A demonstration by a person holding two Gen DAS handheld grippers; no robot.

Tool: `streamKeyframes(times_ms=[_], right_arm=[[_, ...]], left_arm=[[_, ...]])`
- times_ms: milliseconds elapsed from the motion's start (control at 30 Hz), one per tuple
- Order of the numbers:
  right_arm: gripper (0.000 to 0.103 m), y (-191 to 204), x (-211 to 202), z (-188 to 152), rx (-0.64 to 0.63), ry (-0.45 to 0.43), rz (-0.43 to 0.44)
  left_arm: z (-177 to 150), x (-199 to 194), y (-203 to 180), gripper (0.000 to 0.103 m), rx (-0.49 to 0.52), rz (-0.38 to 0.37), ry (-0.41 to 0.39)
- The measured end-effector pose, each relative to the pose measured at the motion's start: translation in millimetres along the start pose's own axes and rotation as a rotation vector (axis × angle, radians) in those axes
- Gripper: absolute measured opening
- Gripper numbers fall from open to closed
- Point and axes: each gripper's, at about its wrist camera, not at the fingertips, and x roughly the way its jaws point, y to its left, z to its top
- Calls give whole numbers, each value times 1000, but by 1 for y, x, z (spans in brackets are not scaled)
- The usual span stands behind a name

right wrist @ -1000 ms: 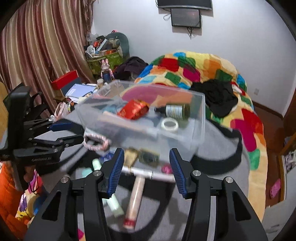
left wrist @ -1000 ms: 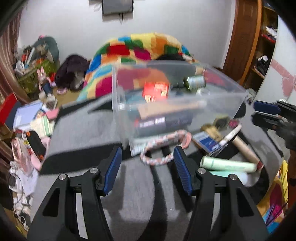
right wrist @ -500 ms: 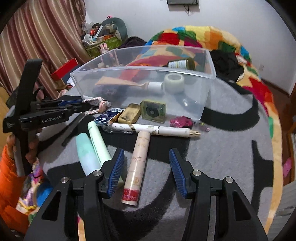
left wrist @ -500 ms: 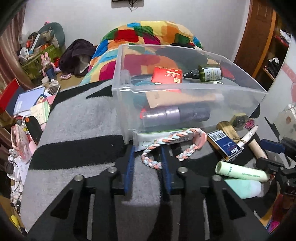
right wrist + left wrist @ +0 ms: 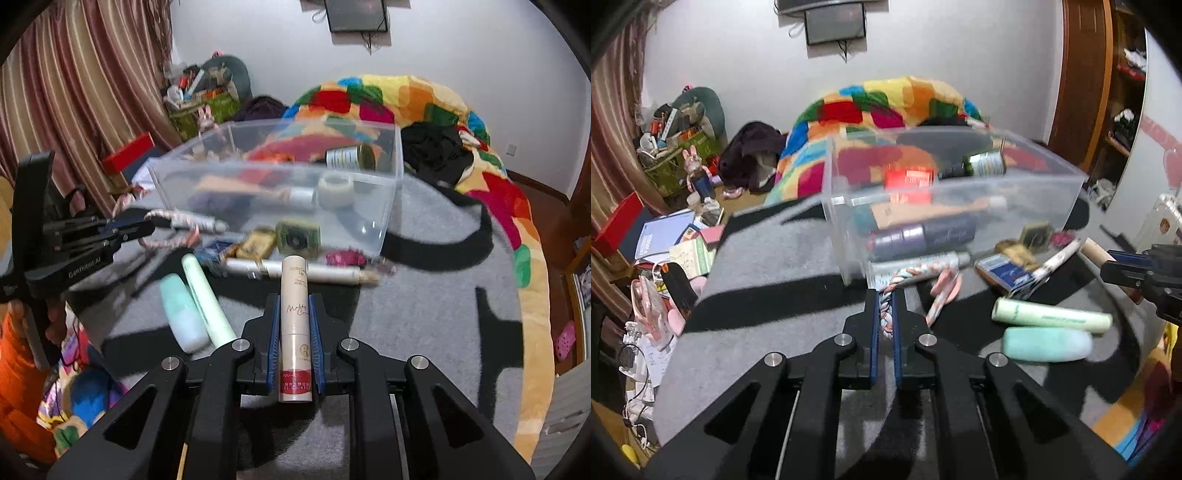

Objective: Organize objects
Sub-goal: 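Lower the rope toy and white bottle into the box and open both tools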

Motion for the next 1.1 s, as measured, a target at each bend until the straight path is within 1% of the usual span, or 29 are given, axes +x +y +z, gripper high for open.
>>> streamKeyframes(times_ms=[167,267,333,433,600,700,800,933,1100], right_arm=[[14,2,-17,21,12,-75,14],[14,1,-19,32,18,-100,27],[14,3,-20,39,20,-114,27],[14,5,-20,50,13,-144,6],[14,6,-13,71,5,-168,-7],[14,6,-3,85,-1,-166,-21],[14,7,10,98,-8,-149,-37],[14,6,33,109,-20,-107,-56],[14,4,61,114,-26,-44,-74]], left_arm=[[15,-22,1,5,-12,-23,-74],[23,-32,1,5,-22,-43,-111],[28,-38,3,5,-32,-31,-144],[34,-42,7,5,-50,-24,-173],[46,-46,16,5,-92,-33,-213],[55,-43,17,5,-106,-29,-238],[64,-32,18,5,-116,-35,-230],[69,-8,19,5,-133,-49,-178],[71,13,19,5,-149,-72,-123]])
